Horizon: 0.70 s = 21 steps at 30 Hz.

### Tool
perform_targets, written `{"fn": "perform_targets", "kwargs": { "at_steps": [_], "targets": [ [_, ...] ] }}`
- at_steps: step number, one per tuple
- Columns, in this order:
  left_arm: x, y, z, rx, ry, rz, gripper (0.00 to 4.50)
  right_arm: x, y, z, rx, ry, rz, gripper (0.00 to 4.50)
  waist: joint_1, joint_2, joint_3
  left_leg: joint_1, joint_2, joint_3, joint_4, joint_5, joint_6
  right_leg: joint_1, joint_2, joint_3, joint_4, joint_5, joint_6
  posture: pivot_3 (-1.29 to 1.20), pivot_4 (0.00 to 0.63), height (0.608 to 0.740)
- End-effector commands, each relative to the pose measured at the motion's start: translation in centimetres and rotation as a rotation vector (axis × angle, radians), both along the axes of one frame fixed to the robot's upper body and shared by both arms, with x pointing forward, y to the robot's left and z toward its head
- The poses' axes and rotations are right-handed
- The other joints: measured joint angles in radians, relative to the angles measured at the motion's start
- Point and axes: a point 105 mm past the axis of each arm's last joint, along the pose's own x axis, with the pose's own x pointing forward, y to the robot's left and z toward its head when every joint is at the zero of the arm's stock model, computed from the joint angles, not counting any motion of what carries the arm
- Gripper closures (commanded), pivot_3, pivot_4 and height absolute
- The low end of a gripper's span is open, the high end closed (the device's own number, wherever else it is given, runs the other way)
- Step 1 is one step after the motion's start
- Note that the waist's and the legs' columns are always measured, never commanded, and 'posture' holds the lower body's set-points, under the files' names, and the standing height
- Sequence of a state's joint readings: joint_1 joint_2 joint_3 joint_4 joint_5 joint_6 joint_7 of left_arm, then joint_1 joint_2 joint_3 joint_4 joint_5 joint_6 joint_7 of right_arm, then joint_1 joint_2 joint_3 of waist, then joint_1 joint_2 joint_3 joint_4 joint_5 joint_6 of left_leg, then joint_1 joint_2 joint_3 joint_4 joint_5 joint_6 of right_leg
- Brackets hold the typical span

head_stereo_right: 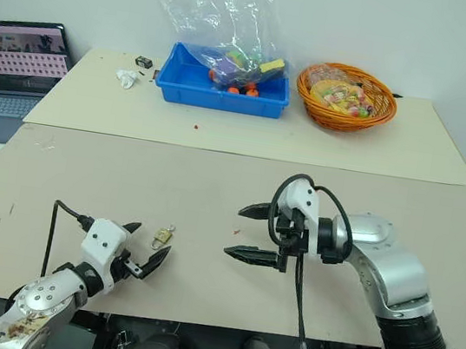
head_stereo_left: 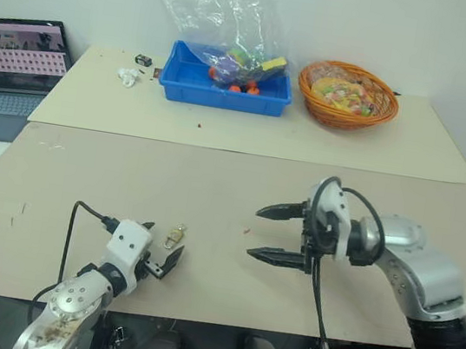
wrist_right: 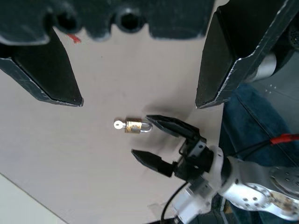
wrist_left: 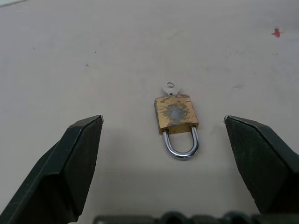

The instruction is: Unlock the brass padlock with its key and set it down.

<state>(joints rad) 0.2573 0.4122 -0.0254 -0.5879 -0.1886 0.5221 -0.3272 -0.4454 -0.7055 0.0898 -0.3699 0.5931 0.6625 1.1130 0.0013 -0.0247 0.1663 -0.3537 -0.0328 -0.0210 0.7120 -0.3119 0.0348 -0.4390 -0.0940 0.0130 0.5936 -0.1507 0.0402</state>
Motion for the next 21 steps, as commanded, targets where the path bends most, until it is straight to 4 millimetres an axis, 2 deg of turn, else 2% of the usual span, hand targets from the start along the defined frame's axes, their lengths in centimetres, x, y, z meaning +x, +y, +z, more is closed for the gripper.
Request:
{"fn": "perform_targets", "kwargs": {
  "at_steps": [1, 5, 16, 19, 21],
  "targets": [
    [0.58, -0.56, 0.11, 0.027, 0.029, -0.006, 0.07, -0.74, -0.17, 2.49, 0.083, -0.038, 0.005, 0.0, 0.001, 0.0, 0.0, 0.0, 0.0, 0.0, 0.0, 0.0, 0.0, 0.0, 0.0, 0.0, 0.0, 0.0, 0.0, 0.0, 0.15, 0.728],
    [0.69, -1.11, -0.25, 0.039, 0.11, -0.021, 0.07, -0.88, -0.22, 3.09, 0.101, -0.042, -0.002, 0.0, 0.001, 0.0, 0.0, 0.0, 0.0, 0.0, 0.0, 0.0, 0.0, 0.0, 0.0, 0.0, 0.0, 0.0, 0.0, 0.0, 0.15, 0.728],
    [0.72, -0.54, -0.17, 0.007, 0.18, 0.049, 0.07, -0.74, -0.11, 3.44, 0.114, -0.055, -0.019, 0.0, 0.003, 0.0, 0.0, 0.001, 0.0, 0.0, 0.0, 0.0, 0.0, 0.001, 0.0, 0.0, 0.0, 0.0, 0.0, 0.0, 0.15, 0.728],
    [0.89, -0.33, -0.09, 0.003, 0.182, 0.058, 0.84, -0.73, -0.12, 3.37, 0.111, -0.054, -0.022, 0.0, 0.002, 0.0, 0.0, 0.001, 0.0, 0.0, 0.0, 0.0, 0.0, 0.001, 0.0, 0.0, 0.0, -0.001, 0.001, 0.0, 0.15, 0.728],
    [0.96, -0.28, -0.06, 0.005, 0.182, 0.06, 1.58, -0.72, -0.12, 3.38, 0.112, -0.053, -0.024, 0.0, 0.001, 0.0, 0.0, 0.001, 0.0, 0.0, 0.0, 0.0, 0.0, 0.001, 0.0, 0.0, 0.0, -0.001, 0.001, 0.0, 0.15, 0.728]
  ]
}}
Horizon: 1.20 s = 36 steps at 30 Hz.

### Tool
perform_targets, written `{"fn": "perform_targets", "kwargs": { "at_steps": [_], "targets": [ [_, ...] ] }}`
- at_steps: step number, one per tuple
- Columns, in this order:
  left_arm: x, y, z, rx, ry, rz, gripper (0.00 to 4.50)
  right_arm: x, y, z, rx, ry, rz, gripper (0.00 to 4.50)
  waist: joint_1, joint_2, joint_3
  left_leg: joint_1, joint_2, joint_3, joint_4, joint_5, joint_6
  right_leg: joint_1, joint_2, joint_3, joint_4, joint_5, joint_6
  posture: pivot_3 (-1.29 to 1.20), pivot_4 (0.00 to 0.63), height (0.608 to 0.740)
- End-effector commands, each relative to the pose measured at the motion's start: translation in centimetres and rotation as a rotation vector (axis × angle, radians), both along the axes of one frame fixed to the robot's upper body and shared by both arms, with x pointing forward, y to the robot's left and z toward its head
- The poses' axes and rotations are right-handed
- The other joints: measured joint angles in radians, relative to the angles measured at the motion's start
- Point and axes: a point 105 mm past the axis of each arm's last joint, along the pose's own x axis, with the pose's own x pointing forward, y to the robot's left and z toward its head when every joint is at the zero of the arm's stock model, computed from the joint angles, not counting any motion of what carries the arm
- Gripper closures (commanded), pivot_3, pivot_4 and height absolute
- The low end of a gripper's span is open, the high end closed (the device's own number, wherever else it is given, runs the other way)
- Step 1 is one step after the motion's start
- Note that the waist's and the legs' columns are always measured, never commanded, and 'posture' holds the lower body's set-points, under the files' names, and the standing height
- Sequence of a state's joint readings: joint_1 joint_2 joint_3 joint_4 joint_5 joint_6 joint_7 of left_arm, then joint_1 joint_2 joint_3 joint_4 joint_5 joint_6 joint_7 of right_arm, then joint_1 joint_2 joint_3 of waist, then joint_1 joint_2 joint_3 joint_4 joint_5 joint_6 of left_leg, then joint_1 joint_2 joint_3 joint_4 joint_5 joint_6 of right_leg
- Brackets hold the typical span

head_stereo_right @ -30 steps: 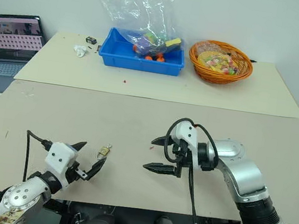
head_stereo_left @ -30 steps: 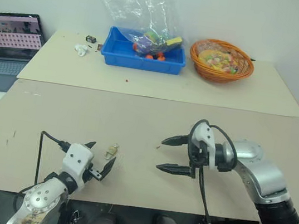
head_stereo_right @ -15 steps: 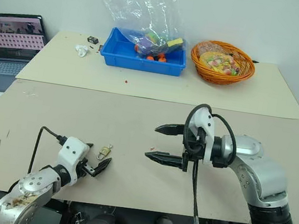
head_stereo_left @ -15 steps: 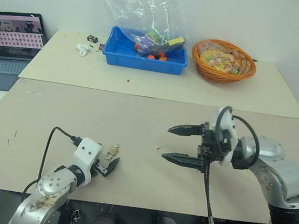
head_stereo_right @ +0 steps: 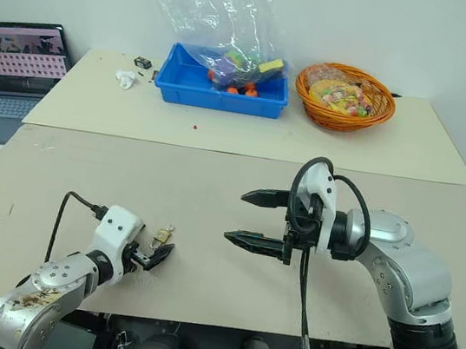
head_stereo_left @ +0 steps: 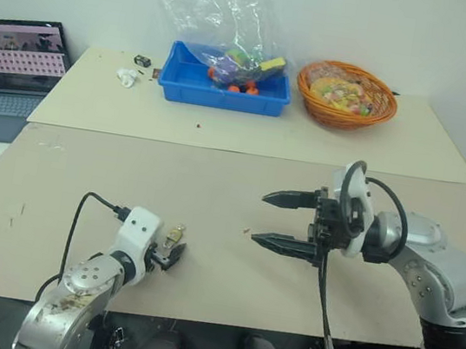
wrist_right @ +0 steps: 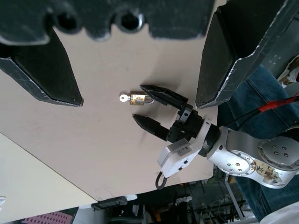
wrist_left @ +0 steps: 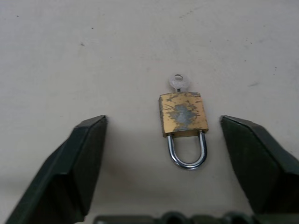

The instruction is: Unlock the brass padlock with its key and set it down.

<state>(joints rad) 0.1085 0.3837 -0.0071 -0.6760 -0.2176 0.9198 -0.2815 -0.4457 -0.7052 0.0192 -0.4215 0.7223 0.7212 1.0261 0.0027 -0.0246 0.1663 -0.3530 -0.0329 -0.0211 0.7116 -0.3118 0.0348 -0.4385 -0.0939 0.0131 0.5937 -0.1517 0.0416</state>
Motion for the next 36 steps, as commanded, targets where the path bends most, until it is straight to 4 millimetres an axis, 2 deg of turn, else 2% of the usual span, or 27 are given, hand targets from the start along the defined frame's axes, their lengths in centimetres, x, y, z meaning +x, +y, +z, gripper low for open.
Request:
{"fn": "perform_targets", "kwargs": {
  "at_steps": [1, 3, 6, 10, 14, 15, 17, 18, 20, 25, 29, 32, 36],
  "targets": [
    [-0.2, 0.0, -0.5, -0.006, 0.034, -0.001, 2.0, -0.3, -0.1, 1.4, 0.017, -0.057, 0.003, 0.0, 0.0, 0.0, 0.0, 0.0, 0.0, 0.0, 0.0, 0.0, 0.0, 0.0, 0.0, 0.0, 0.0, 0.0, 0.0, 0.0, 0.15, 0.728],
    [-0.1, -0.1, -0.6, -0.014, 0.034, 0.0, 2.84, -0.3, -0.1, 1.4, 0.021, -0.058, -0.001, 0.0, 0.0, 0.0, 0.0, 0.0, 0.0, 0.0, 0.0, 0.0, 0.0, 0.0, 0.0, 0.0, 0.0, 0.0, 0.0, 0.0, 0.15, 0.728],
    [0.2, -0.3, -0.6, -0.022, 0.035, 0.0, 3.74, -0.4, -0.1, 1.5, 0.024, -0.057, -0.005, 0.0, 0.002, 0.0, 0.0, 0.0, 0.0, 0.0, 0.0, 0.0, 0.0, 0.0, 0.0, 0.0, 0.0, 0.0, 0.0, 0.0, 0.15, 0.728],
    [1.5, -0.2, -0.2, 0.0, -0.002, -0.007, 3.76, 0.0, -0.3, 1.2, 0.011, -0.057, -0.029, 0.0, 0.009, 0.0, 0.0, 0.0, 0.0, 0.0, 0.0, 0.0, 0.0, 0.0, -0.001, 0.0, 0.0, 0.0, 0.0, 0.0, 0.15, 0.728],
    [3.8, 0.3, 2.2, 0.177, -0.166, -0.089, 3.76, 0.7, -0.1, 1.2, 0.021, -0.061, -0.06, 0.0, 0.009, 0.0, 0.0, 0.0, -0.001, 0.0, 0.0, 0.0, 0.0, 0.0, 0.0, 0.0, 0.0, -0.002, 0.003, 0.0, 0.15, 0.728],
    [4.5, 0.4, 3.5, 0.271, -0.258, -0.131, 3.76, 1.1, 0.1, 1.1, 0.024, -0.063, -0.077, 0.0, 0.008, 0.0, 0.0, 0.0, -0.001, 0.0, 0.0, 0.0, 0.0, 0.0, 0.0, 0.0, 0.0, -0.002, 0.003, 0.0, 0.15, 0.728],
    [5.3, -0.3, 6.9, 0.564, -0.527, -0.296, 3.76, 2.6, 0.3, 0.4, 0.007, -0.054, -0.156, 0.0, 0.002, -0.002, 0.001, -0.001, -0.001, 0.0, 0.0, 0.0, 0.0, -0.001, 0.0, 0.0, 0.0, 0.0, -0.001, 0.0, 0.15, 0.728],
    [5.4, -0.6, 7.8, 0.679, -0.621, -0.356, 3.76, 3.4, 0.4, 0.0, -0.002, -0.042, -0.197, 0.0, 0.001, -0.002, 0.001, -0.001, 0.0, 0.0, 0.0, 0.0, 0.0, -0.002, 0.001, 0.0, -0.001, 0.001, -0.002, 0.0, 0.15, 0.728],
    [5.5, -1.1, 8.9, 0.803, -0.746, -0.447, 3.76, 4.4, 0.6, -0.6, -0.012, -0.034, -0.241, 0.0, 0.0, -0.002, 0.001, -0.002, -0.001, 0.0, -0.001, 0.0, -0.001, -0.003, 0.0, 0.0, -0.001, 0.001, -0.003, 0.0, 0.15, 0.728],
    [4.5, -2.8, 9.9, 0.941, -0.99, -0.607, 3.76, 7.3, 0.7, -0.2, 0.107, 0.062, -0.365, 0.0, 0.0, -0.001, 0.001, -0.004, -0.003, 0.002, -0.006, 0.0, -0.001, -0.008, -0.006, 0.0, -0.001, 0.002, -0.003, 0.0, 0.15, 0.728],
    [3.5, -3.6, 9.6, 0.953, -1.121, -0.629, 3.76, 8.5, 0.9, 0.0, 0.182, 0.14, -0.385, 0.0, 0.0, -0.001, 0.001, -0.018, -0.003, 0.002, -0.007, 0.003, -0.006, -0.024, -0.005, 0.0, 0.001, 0.003, -0.003, 0.0, 0.15, 0.728],
    [3.3, -3.6, 9.3, 0.958, -1.153, -0.621, 3.76, 8.1, 1.3, 0.2, 0.234, 0.211, -0.333, 0.0, 0.0, -0.001, 0.001, -0.019, -0.003, 0.001, -0.011, 0.003, -0.005, -0.024, -0.005, -0.002, 0.001, 0.003, -0.003, 0.0, 0.15, 0.728],
    [3.3, -4.0, 9.8, 0.95, -1.189, -0.588, 3.76, 6.3, 2.2, -0.6, 0.176, 0.245, -0.221, 0.0, 0.0, -0.001, 0.001, -0.02, -0.003, 0.001, -0.011, 0.001, -0.002, -0.024, -0.005, -0.002, 0.0, 0.004, -0.003, 0.0, 0.15, 0.728]
  ]
}}
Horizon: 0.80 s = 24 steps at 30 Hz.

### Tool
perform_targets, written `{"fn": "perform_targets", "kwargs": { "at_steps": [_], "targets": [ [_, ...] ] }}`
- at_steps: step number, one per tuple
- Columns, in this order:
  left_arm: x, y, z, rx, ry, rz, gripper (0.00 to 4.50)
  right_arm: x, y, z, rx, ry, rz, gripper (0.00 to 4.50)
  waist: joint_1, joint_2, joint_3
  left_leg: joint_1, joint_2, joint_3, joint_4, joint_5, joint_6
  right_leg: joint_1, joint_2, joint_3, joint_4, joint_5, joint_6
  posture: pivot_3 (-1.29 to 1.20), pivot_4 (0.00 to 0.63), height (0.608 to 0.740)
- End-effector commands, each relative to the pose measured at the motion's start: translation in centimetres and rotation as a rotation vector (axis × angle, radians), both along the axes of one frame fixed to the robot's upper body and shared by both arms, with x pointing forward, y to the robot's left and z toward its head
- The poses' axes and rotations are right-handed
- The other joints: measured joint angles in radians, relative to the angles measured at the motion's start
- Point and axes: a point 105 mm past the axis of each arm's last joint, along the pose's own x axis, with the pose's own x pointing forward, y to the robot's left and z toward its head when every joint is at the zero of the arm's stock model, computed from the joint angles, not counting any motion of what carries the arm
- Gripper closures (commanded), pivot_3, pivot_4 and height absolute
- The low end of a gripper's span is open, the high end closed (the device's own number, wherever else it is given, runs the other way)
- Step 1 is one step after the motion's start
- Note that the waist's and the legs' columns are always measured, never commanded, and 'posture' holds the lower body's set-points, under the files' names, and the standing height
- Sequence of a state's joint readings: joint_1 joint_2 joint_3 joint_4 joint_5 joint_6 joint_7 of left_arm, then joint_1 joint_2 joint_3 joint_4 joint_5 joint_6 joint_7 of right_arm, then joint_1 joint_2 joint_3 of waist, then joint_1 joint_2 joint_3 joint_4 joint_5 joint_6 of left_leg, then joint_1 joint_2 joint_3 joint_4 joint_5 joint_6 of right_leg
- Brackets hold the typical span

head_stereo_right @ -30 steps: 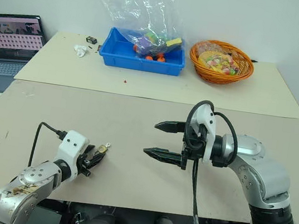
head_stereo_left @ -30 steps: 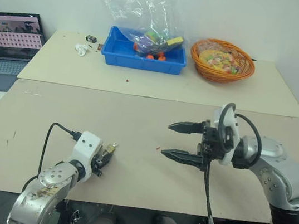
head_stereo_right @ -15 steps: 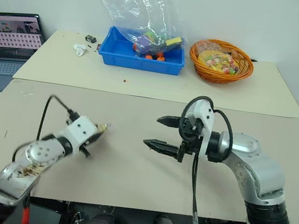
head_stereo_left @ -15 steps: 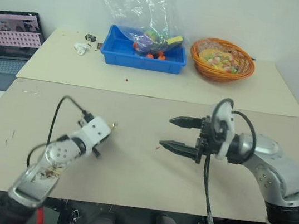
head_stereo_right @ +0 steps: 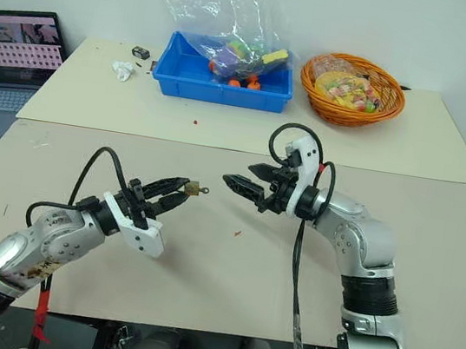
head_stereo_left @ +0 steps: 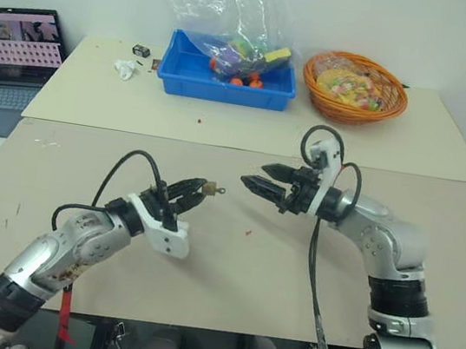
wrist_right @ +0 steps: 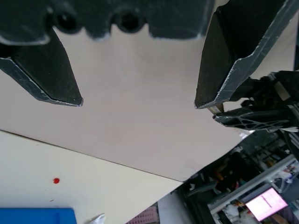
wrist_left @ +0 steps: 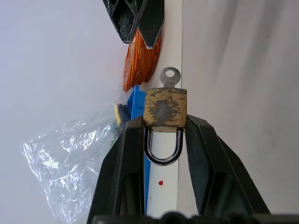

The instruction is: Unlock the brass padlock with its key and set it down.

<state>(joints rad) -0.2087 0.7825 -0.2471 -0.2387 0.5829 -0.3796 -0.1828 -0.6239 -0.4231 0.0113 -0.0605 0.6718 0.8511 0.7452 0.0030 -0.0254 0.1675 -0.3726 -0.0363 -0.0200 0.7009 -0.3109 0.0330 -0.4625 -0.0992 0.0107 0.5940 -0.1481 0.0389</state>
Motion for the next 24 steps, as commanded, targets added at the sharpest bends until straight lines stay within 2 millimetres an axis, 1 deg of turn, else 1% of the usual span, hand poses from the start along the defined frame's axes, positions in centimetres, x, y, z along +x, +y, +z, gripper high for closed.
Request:
{"fn": "perform_targets", "kwargs": {
  "at_steps": [1, 5, 8, 11, 15, 18, 19, 20, 22, 24],
  "targets": [
    [-0.2, -0.2, 1.5, -0.035, -0.069, -0.01, 3.76, -1.7, 0.9, 1.0, 0.004, -0.022, 0.112, 0.0, 0.0, 0.0, 0.0, 0.0, 0.0, 0.0, 0.0, 0.0, 0.0, 0.0, 0.0, 0.0, 0.0, 0.0, 0.0, 0.0, 0.15, 0.728],
    [-0.3, -0.3, 1.4, -0.035, -0.065, -0.01, 3.76, -2.7, 1.6, 0.6, -0.021, -0.021, 0.167, 0.0, -0.003, 0.0, 0.0, 0.0, 0.0, 0.0, 0.001, 0.0, 0.0, 0.001, 0.0, -0.001, 0.0, 0.0, 0.0, 0.0, 0.15, 0.728],
    [-0.3, -0.4, 1.3, -0.038, -0.06, -0.012, 3.76, -2.7, 2.0, 0.3, -0.026, -0.019, 0.166, 0.0, -0.008, 0.0, 0.0, 0.002, 0.0, 0.0, 0.001, 0.0, 0.0, 0.002, 0.001, -0.001, 0.001, 0.0, 0.0, 0.0, 0.15, 0.728],
    [-0.4, -0.5, 1.3, -0.044, -0.055, -0.015, 3.76, -2.8, 2.4, 0.3, -0.025, -0.021, 0.178, 0.72, -0.01, 0.0, 0.0, 0.003, 0.0, 0.0, 0.001, 0.0, 0.0, 0.003, 0.001, -0.001, 0.001, 0.0, 0.0, 0.0, 0.15, 0.728],
    [-0.5, -0.6, 1.3, -0.044, -0.054, -0.02, 3.76, -2.7, 2.7, 0.4, -0.021, -0.026, 0.18, 2.07, -0.015, 0.0, 0.0, 0.003, 0.0, 0.0, 0.001, 0.0, 0.0, 0.003, 0.001, -0.001, 0.001, 0.0, 0.0, 0.0, 0.15, 0.728],
    [-0.5, -0.7, 1.4, -0.048, -0.058, -0.025, 3.76, -2.8, 2.8, 0.5, -0.016, -0.026, 0.184, 3.2, -0.015, 0.0, 0.0, 0.003, 0.0, 0.0, 0.001, 0.0, 0.0, 0.003, 0.0, -0.001, 0.001, 0.0, 0.0, 0.0, 0.15, 0.728],
    [-0.6, -0.7, 1.4, -0.048, -0.06, -0.028, 3.76, -2.8, 2.9, 0.5, -0.016, -0.026, 0.185, 3.4, -0.015, 0.0, 0.0, 0.003, 0.0, 0.0, 0.001, 0.0, 0.0, 0.003, 0.0, -0.001, 0.001, 0.0, 0.0, 0.0, 0.15, 0.728],
    [-0.6, -0.8, 1.4, -0.048, -0.061, -0.029, 3.76, -2.8, 2.9, 0.4, -0.015, -0.026, 0.186, 3.86, -0.015, 0.0, 0.0, 0.003, 0.0, 0.0, 0.001, 0.0, 0.0, 0.003, 0.0, -0.001, 0.001, 0.0, 0.0, 0.0, 0.15, 0.728],
    [-0.6, -0.8, 1.4, -0.048, -0.059, -0.032, 3.76, -2.8, 3.1, 0.4, -0.012, -0.024, 0.187, 4.47, -0.015, 0.0, 0.0, 0.003, 0.0, 0.0, 0.001, 0.0, 0.0, 0.003, 0.001, -0.001, 0.001, 0.0, 0.0, 0.0, 0.15, 0.728],
    [-0.6, -0.8, 1.4, -0.05, -0.055, -0.033, 3.76, -2.8, 3.1, 0.4, -0.013, -0.023, 0.188, 4.47, -0.015, 0.0, 0.0, 0.003, 0.0, 0.0, 0.001, 0.0, 0.0, 0.003, 0.001, -0.001, 0.001, 0.0, 0.0, 0.0, 0.15, 0.728]
  ]
}}
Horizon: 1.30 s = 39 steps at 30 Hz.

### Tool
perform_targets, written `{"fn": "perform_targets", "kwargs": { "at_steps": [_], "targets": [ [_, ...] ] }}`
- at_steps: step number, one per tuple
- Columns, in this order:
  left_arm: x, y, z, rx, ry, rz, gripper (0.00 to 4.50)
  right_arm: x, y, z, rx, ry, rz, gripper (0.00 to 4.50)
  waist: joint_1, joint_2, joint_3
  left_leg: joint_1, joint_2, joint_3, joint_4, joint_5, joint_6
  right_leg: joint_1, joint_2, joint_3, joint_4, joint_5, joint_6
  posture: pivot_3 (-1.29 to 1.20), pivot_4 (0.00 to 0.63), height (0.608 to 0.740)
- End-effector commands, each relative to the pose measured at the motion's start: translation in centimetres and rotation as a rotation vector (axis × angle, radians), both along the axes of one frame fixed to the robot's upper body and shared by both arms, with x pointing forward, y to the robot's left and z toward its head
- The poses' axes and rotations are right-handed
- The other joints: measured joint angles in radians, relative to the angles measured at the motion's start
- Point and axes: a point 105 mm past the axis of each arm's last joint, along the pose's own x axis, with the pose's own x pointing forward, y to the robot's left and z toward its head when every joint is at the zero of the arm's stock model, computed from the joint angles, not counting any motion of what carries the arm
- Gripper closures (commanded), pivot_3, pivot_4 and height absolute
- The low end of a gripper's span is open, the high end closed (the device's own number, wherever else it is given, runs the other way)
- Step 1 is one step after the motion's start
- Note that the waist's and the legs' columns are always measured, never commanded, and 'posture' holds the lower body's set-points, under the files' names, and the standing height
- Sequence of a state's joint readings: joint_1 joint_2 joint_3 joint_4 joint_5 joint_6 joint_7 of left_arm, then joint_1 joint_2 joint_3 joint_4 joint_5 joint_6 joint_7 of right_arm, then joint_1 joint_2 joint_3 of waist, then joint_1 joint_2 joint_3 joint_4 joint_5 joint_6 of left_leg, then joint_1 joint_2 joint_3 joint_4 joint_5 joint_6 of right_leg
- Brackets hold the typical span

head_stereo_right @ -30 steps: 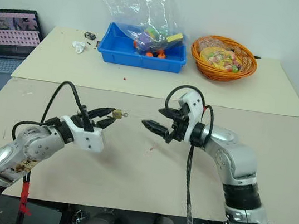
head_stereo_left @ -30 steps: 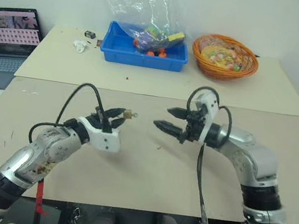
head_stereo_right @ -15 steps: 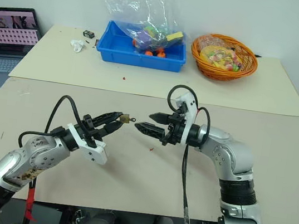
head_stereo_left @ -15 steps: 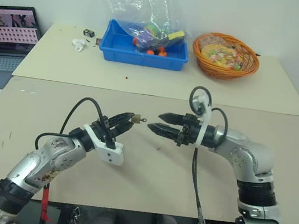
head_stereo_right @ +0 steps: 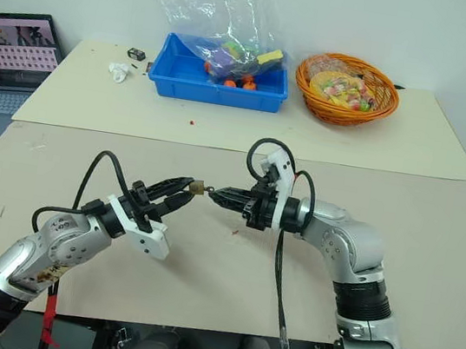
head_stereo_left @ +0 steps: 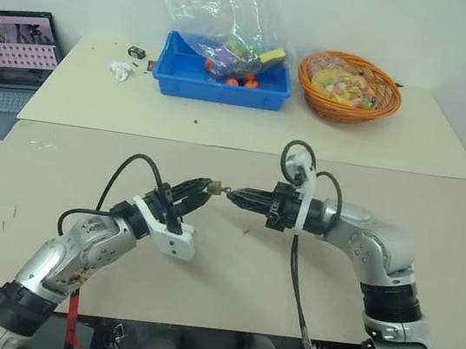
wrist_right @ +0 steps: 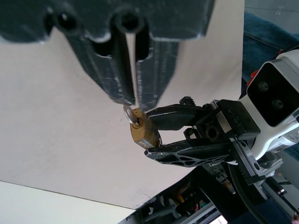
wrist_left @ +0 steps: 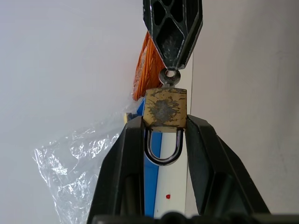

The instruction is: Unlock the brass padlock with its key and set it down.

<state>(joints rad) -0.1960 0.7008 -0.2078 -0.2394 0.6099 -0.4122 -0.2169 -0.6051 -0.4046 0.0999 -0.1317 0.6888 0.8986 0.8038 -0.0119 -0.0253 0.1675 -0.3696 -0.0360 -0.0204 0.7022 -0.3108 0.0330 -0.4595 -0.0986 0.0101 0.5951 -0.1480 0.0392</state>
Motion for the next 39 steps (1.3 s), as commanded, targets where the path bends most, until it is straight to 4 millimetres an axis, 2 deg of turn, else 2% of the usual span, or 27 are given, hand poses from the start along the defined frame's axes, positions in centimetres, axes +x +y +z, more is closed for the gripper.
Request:
{"fn": "perform_targets", "kwargs": {
  "at_steps": [1, 11, 16, 19, 21, 39],
  "targets": [
    [-0.4, -0.2, 1.3, -0.017, -0.049, -0.02, 3.76, -0.2, 0.3, 1.4, 0.021, -0.054, 0.016, 4.47, 0.0, 0.0, 0.0, 0.0, 0.0, 0.0, 0.0, 0.0, 0.0, 0.0, 0.0, 0.0, 0.0, 0.0, 0.0, 0.0, 0.15, 0.728],
    [-0.6, -0.2, 1.2, -0.025, -0.034, -0.02, 3.76, -0.3, 0.5, 1.7, 0.024, -0.076, 0.021, 4.47, 0.0, 0.0, 0.0, 0.0, 0.0, 0.0, 0.0, 0.0, 0.0, 0.0, 0.0, 0.0, 0.0, 0.0, 0.0, 0.0, 0.15, 0.728],
    [-0.6, -0.2, 1.2, -0.029, -0.027, -0.021, 3.76, -0.2, -0.1, 1.2, -0.012, -0.088, 0.02, 4.47, 0.0, 0.0, 0.0, 0.0, 0.0, 0.0, 0.0, 0.0, 0.0, 0.0, 0.0, 0.0, 0.0, 0.0, 0.0, 0.0, 0.15, 0.728],
    [-0.6, -0.2, 1.2, -0.031, -0.022, -0.018, 3.76, -0.3, -0.3, 1.1, -0.022, -0.093, 0.027, 3.75, 0.0, 0.0, 0.0, 0.0, 0.0, 0.0, 0.0, 0.0, 0.0, 0.0, 0.0, 0.0, 0.0, 0.0, 0.0, 0.0, 0.15, 0.728],
    [-0.7, -0.2, 1.1, -0.031, -0.018, -0.017, 3.76, -0.2, -0.3, 1.2, -0.023, -0.098, 0.026, 3.1, 0.0, 0.0, 0.0, 0.0, 0.0, 0.0, 0.0, 0.0, 0.0, 0.0, 0.0, 0.0, 0.0, 0.0, 0.0, 0.0, 0.15, 0.728],
    [-0.9, -0.2, 1.0, -0.037, -0.007, -0.01, 3.76, 0.8, -0.3, 1.1, -0.008, -0.075, 0.004, 3.1, -0.001, 0.0, 0.0, 0.0, 0.0, 0.0, 0.001, 0.0, 0.0, 0.0, 0.0, 0.0, 0.0, 0.0, 0.0, 0.0, 0.15, 0.728]
  ]
}}
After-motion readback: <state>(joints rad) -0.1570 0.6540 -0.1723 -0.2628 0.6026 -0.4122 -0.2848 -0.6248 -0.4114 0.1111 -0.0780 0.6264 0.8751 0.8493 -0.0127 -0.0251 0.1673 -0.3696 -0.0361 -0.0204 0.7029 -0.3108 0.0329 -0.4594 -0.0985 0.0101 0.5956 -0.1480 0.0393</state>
